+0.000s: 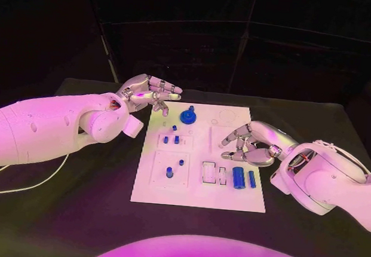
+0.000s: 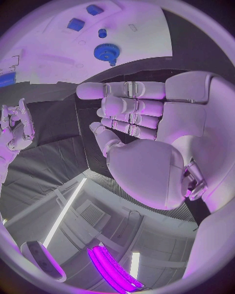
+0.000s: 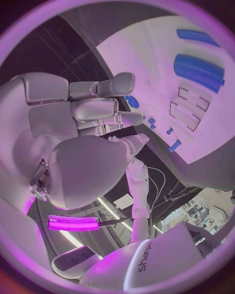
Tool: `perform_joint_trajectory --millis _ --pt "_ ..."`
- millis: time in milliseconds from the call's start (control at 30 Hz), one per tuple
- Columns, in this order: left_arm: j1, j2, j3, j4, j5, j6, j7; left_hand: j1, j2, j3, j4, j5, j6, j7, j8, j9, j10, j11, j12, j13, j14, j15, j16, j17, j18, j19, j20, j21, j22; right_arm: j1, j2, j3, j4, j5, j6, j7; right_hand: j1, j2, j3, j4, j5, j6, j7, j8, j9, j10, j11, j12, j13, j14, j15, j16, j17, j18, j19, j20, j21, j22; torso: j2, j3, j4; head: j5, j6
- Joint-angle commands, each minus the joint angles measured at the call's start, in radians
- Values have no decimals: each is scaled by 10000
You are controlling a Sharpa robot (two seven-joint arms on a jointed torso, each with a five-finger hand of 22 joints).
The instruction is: Assemble the parts on the task board
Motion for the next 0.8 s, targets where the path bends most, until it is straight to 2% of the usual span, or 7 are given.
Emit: perform_joint_trajectory --millis 33,133,367,500,567,633,800 --pt "12 -16 8 46 45 54 25 -104 6 -70 -3 25 22 19 58 -4 -14 33 48 -9 -40 -4 18 -8 131 -50 -4 -47 -9 30 -251 2 92 727 43 -696 -286 27 -245 323 1080 -88 -10 225 37 175 -27 1588 1719 484 2 411 573 -135 231 -22 231 405 -75 -40 -89 -202 15" --pt "12 -45 8 74 45 57 20 -111 5 -77 2 24 20 22 58 -5 -16 35 51 -10 -41 -3 20 -9 130 -49 -4 -49 -11 30 -497 -4 81 401 266 -1179 -311 126 -523 522 1341 -144 -20 504 70 383 -27 2751 3108 575 -18 872 1253 -206 446 -19 477 843 -94 -52 -110 -357 54" --pt "12 -89 8 91 46 62 26 -122 3 -86 8 23 18 26 58 -5 -18 37 53 -10 -42 -2 22 -11 130 -48 -3 -51 -13 -95 -678 -23 -152 -183 643 -2358 -468 132 -1070 886 1617 -360 -15 839 83 423 3 3393 3921 645 28 1284 1877 -258 617 3 667 1195 -127 -48 -158 -575 39" --pt "12 -77 8 95 52 75 24 -131 3 -94 14 23 15 28 58 -6 -21 39 56 -10 -43 0 25 -13 129 -47 -1 -53 -16 -209 -690 -34 -143 -614 859 -2938 -953 161 -1505 1014 1413 -479 -12 1003 85 412 17 3526 4099 663 43 1412 2075 -304 751 15 798 1464 -120 -55 -125 -600 53" --pt "13 -76 8 104 133 80 19 -186 11 -130 54 21 7 35 60 -7 -34 47 66 -12 -46 9 33 -22 126 -44 5 -63 -27 -266 -687 -38 -127 -786 953 -3190 -1453 257 -1785 1038 1315 -549 -8 1094 84 404 35 3579 4177 665 54 1456 2140 -328 818 27 862 1599 -104 -69 -116 -648 82" --pt "14 -78 8 108 205 81 15 -194 14 -135 61 21 6 35 60 -7 -37 48 67 -12 -46 11 35 -21 126 -44 6 -64 -29 -313 -666 -41 -114 -877 1027 -3333 -1837 309 -2010 1040 1042 -608 10 1170 83 409 33 3626 4248 669 69 1491 2194 -341 855 36 901 1679 -101 -78 -141 -678 109" --pt "16 -71 7 105 291 91 12 -202 17 -141 68 22 3 35 60 -8 -42 49 68 -13 -44 12 40 -17 126 -43 8 -66 -32 -398 -582 -52 -78 -1073 1209 -3523 -1941 300 -2137 1030 860 -648 7 1243 84 437 45 3684 4342 675 72 1523 2244 -355 894 43 943 1764 -126 -47 -157 -663 56"
